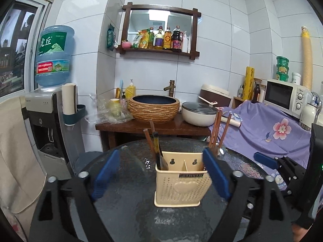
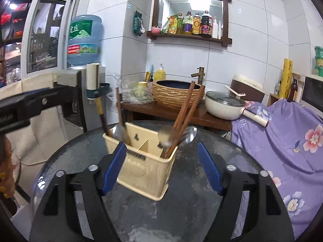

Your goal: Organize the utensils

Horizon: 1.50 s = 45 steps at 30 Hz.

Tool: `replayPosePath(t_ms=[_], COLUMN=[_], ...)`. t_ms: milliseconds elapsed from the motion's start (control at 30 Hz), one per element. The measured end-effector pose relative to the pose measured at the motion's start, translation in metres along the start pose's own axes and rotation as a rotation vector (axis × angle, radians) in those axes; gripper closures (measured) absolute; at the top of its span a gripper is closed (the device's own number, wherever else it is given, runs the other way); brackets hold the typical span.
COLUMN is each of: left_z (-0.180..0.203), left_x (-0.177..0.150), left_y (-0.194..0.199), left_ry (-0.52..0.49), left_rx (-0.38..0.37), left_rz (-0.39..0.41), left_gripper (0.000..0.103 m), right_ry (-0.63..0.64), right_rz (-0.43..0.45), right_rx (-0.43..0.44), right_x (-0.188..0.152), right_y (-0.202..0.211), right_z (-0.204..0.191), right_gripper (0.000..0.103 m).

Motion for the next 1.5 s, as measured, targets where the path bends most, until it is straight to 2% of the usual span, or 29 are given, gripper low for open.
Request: replayPosePath(t_ms=[33,67,233,367,433,633,800,967,1067,1233,1500], left_z=[0.001,0.001,-0.002,-0.001,0.0,0.007,0.009,0.009,0.009,0.006,0.005], left_x=[-0.005,-0.009,-0.048,-0.082,-0.101,-0.138,-0.154,-0.172,-0.18,-0.182,-0.185], left_y=[0.008,0.013,0.049,0.071,0.082,0.114,0.137,0.146,0.151,0.163,0.17], left_ry=[-0.015,-0.025,-0.042,-0.046,-0.072,-0.092,-0.054,0.0,-0.012,-0.026,-0.008], left_rx=[-0.001,0.005,0.041,0.051,0.083,0.12,0.087,0.033,0.051,0.071,0.068], left_rz=[0.007,0.012,0.01,-0.005,-0.012,-0.005,0.014,-0.035,-0.055,-0.033,-0.03], left_gripper=[0.01,0.006,0.006,0.006,0.006,0.006,0.006,0.006,0.006,0.006,0.006], right_ry=[-0.006,-0.007,0.012,0.012,0.011,-0.007,-0.027,-0.014,-0.023,-0.039,-0.041], right_rz=[0.004,0.019,0.057,0.077,0.078,0.113,0.126,0.115,0.106,0.104,0.121], right_rx=[0.01,0.019,0.019,0.045,0.048,0.019,0.008,-0.011,-0.004,-0.002,-0.005], right_x=[-0.004,-0.008,-0.034,-0.065,-0.083,-0.123,-0.148,-0.163,-0.17,-0.175,-0.172], right_y=[0.009,0.019,0.064,0.102,0.119,0.168,0.2,0.217,0.222,0.228,0.233], right_z=[-0.001,-0.003,-0.009,-0.019,-0.025,-0.036,-0.042,-0.04,-0.038,-0.034,-0.031], right_gripper=[0.014,0.013,0.006,0.006,0.006,0.006,0.006,0.006,0.006,0.006,0.006])
Point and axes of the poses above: each gripper's, at about its wrist camera, not at the fingertips, and y roughly against the way its jaws point, z to its right, x to its top, the point moved 10 cm from there along -y, roughly the way its jaws point
